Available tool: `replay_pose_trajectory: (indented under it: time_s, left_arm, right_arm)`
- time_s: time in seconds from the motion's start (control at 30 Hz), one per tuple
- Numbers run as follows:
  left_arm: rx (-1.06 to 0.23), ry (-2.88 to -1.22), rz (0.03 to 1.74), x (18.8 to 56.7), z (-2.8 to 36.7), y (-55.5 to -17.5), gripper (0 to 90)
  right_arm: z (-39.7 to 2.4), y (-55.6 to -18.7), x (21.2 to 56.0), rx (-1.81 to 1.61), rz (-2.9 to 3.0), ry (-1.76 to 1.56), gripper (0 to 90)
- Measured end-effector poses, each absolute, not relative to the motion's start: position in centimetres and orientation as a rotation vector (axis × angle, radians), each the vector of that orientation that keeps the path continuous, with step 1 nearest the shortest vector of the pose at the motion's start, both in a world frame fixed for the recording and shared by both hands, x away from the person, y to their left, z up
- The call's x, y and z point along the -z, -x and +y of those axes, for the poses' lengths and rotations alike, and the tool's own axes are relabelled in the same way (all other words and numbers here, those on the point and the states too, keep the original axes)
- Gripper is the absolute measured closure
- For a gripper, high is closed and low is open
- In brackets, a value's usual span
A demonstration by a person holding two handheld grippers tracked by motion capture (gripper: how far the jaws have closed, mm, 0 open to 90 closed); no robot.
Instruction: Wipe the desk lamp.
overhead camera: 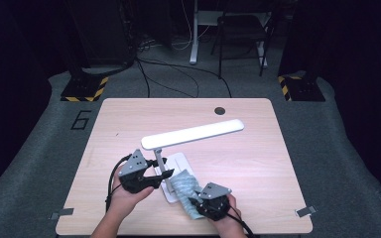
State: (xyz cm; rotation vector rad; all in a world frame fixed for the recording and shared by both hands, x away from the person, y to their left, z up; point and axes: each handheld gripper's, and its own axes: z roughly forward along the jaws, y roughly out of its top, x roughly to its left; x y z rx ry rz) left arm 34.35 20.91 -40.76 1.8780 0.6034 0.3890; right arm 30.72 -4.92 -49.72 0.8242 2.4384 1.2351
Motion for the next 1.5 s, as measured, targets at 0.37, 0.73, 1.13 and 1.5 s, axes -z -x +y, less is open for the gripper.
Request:
replay_pose_trajectory:
  time_s: [0.37, 0.73, 1.13, 1.5]
  left_arm:
    - [-0.378, -1.878, 0.597, 40.8, 20.9, -34.4, 52.4]
    - [-0.355, -1.88, 0.59, 40.8, 21.2, -34.6, 52.5]
    - [-0.351, -1.876, 0.588, 40.8, 21.2, -34.7, 52.5]
    - [-0.354, -1.88, 0.591, 40.7, 21.2, -34.7, 52.5]
  right_arm:
    - [-1.4, -30.8, 51.5, -1.026, 2.379, -0.616, 39.6]
    - [-1.7, -31.8, 51.9, -0.974, 2.363, -0.536, 37.9]
    - [-5.8, -34.5, 51.8, -0.99, 2.355, -0.744, 46.8]
    - [-7.0, -35.2, 51.8, -1.04, 2.376, -0.87, 62.4]
